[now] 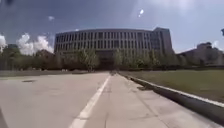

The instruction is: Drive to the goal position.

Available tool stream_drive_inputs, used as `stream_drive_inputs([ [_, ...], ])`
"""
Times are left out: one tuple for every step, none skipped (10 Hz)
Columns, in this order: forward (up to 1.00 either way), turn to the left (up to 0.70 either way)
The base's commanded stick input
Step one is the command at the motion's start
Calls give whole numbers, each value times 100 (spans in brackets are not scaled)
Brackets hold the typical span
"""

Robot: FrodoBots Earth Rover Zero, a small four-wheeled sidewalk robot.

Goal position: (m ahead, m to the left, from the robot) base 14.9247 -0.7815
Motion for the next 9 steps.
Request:
stream_drive_inputs([
  [100, -27],
  [100, -27],
  [100, -14],
  [100, 0],
  [100, 0],
  [100, 0],
  [100, 0],
  [100, 0],
  [100, 0],
])
